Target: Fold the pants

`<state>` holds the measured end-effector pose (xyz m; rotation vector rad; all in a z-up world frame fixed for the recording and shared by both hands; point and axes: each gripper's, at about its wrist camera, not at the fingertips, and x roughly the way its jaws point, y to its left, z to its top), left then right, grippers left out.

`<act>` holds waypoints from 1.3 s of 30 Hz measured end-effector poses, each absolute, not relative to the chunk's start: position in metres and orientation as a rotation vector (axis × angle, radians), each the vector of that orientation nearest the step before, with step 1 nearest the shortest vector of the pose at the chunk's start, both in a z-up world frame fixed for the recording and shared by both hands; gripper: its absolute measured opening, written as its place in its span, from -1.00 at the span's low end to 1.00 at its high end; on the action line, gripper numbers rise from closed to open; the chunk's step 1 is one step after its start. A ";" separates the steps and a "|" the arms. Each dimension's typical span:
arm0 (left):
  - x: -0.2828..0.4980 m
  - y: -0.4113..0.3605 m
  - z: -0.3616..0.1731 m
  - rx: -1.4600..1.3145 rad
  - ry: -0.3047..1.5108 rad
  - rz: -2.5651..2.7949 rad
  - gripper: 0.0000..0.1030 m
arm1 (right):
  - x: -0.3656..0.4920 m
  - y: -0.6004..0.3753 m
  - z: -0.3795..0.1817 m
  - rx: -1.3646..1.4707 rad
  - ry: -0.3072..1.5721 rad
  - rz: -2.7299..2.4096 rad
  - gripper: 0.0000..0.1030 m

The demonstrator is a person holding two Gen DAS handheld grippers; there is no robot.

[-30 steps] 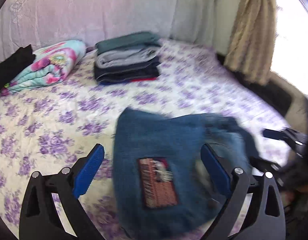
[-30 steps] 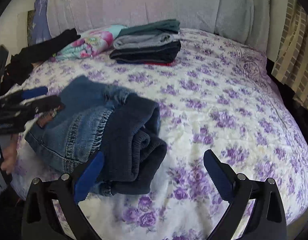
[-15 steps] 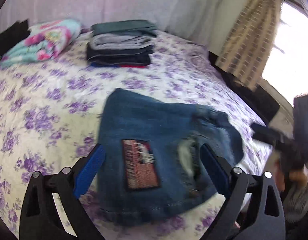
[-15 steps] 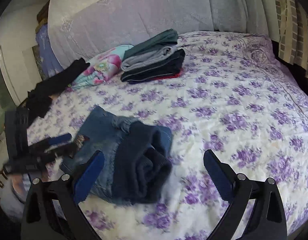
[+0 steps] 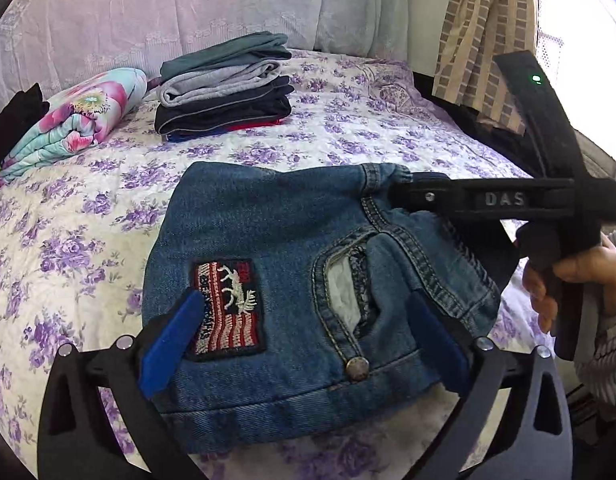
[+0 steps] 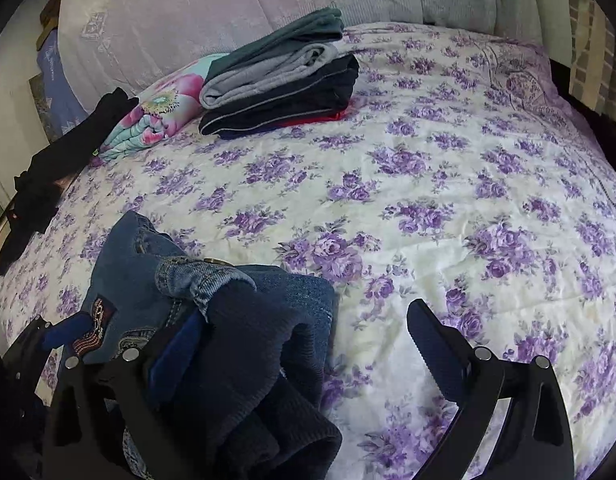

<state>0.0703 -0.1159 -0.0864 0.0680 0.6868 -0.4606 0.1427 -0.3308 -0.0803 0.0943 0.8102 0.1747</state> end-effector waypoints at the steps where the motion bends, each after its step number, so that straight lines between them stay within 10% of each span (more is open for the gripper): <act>1: 0.070 -0.114 -0.084 0.061 0.693 -0.453 0.92 | 0.139 -0.331 -0.075 0.099 0.799 0.183 0.93; 39: 0.102 -0.053 -0.088 -0.099 0.830 -0.221 0.91 | 0.085 -0.351 -0.125 0.662 0.894 0.458 0.93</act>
